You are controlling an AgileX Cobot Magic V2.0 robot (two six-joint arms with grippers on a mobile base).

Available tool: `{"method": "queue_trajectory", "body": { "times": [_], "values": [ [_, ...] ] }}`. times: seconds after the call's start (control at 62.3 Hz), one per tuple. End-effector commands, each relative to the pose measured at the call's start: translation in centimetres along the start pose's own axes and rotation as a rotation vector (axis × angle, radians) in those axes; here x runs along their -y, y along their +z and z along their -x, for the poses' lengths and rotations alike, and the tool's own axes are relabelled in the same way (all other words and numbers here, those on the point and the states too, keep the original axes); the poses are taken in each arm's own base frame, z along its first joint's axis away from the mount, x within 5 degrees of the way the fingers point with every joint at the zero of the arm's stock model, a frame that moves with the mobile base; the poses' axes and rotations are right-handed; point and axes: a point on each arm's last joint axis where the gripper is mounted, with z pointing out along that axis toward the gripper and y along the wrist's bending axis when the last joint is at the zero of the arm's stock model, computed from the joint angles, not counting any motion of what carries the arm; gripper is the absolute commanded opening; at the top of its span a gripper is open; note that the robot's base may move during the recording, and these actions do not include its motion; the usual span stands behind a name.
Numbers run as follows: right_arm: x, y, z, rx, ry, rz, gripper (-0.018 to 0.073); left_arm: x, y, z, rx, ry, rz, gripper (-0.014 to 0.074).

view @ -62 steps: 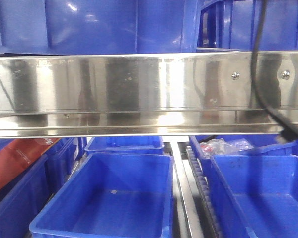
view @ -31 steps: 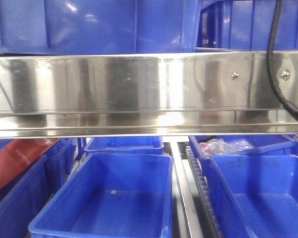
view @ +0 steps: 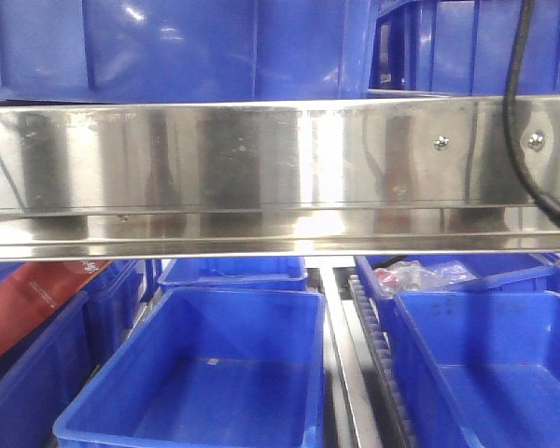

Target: Stack silver trays without gaps

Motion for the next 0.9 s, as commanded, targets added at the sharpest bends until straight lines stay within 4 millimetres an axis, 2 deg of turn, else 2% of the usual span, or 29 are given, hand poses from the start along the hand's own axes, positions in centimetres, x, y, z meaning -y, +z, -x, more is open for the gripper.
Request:
{"method": "queue_trajectory", "body": {
  "times": [0.0,0.642,0.883],
  "values": [
    [-0.27,-0.47,0.59,0.058,-0.033,0.036,-0.0079,0.64,-0.67,1.10,0.096,0.007,-0.036,-0.0016],
    [-0.35,-0.48,0.66,0.065,-0.033,0.044,-0.0079,0.66,-0.68,1.16,0.104,0.007,-0.037,-0.0016],
    [-0.96,-0.58,1.24,0.131,-0.034,0.111,-0.0079,0.81,-0.78,1.84,0.178,0.007,-0.054,-0.0016]
  ]
}}
